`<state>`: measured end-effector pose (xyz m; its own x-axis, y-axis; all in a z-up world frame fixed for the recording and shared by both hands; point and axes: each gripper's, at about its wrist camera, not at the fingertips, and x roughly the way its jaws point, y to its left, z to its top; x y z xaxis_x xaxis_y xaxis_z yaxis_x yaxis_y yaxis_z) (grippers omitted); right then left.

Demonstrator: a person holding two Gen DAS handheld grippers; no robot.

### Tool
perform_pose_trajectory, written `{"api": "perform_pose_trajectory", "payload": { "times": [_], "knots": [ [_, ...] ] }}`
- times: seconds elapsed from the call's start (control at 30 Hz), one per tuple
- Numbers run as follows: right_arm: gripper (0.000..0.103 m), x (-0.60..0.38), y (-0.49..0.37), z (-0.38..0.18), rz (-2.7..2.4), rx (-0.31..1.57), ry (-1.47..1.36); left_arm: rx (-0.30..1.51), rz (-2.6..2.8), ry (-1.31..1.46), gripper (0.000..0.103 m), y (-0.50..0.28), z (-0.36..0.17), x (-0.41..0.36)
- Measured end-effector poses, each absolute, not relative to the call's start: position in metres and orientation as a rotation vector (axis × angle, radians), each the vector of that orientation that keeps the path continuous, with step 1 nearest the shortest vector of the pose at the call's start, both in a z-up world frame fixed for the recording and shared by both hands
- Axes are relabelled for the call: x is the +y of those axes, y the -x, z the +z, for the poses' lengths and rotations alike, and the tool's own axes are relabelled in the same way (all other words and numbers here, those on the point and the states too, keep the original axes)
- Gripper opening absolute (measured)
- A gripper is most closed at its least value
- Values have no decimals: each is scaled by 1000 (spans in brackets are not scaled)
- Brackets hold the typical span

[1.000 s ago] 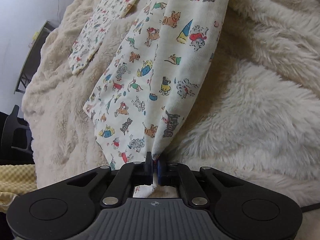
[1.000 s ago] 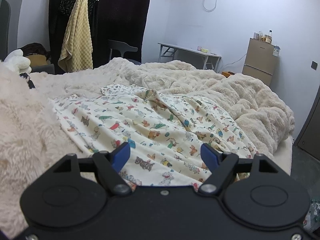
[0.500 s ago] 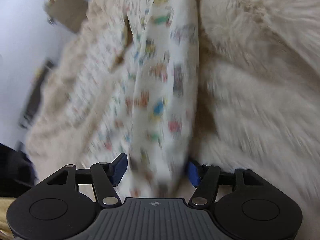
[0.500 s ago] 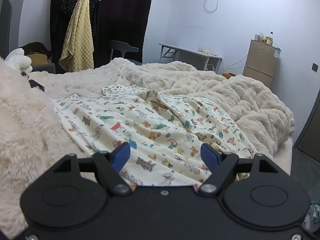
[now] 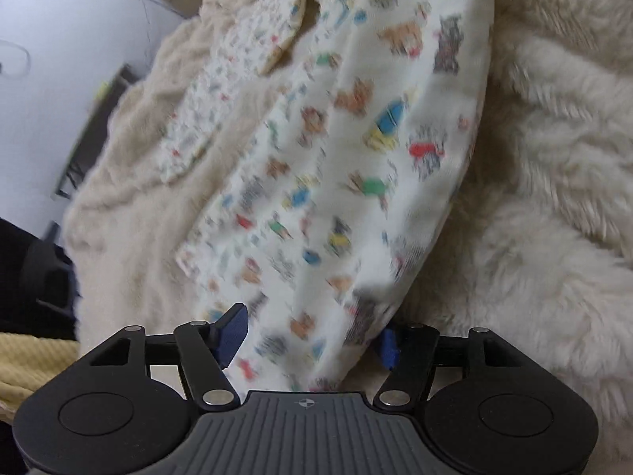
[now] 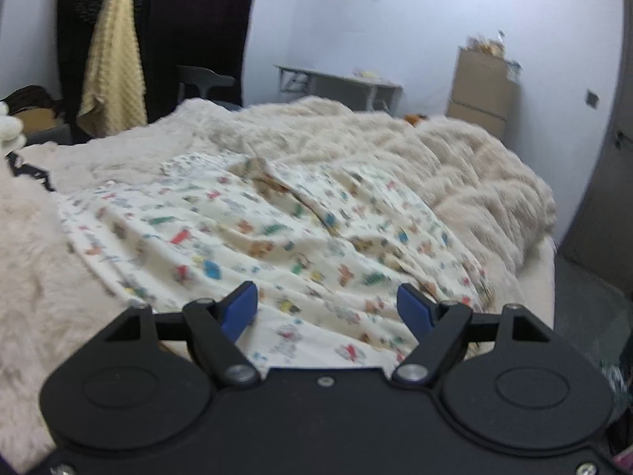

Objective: Organize soft objects

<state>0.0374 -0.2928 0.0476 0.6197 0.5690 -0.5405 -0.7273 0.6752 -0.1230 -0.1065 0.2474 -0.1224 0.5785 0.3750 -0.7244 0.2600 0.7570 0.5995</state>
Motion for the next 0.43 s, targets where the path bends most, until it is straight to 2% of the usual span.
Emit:
{"api": "perform_pose_trajectory", "payload": {
  "times": [0.43],
  "knots": [
    [80, -293, -52, 33, 735, 648, 274, 999, 75, -657, 61, 105, -125, 258]
  ]
}}
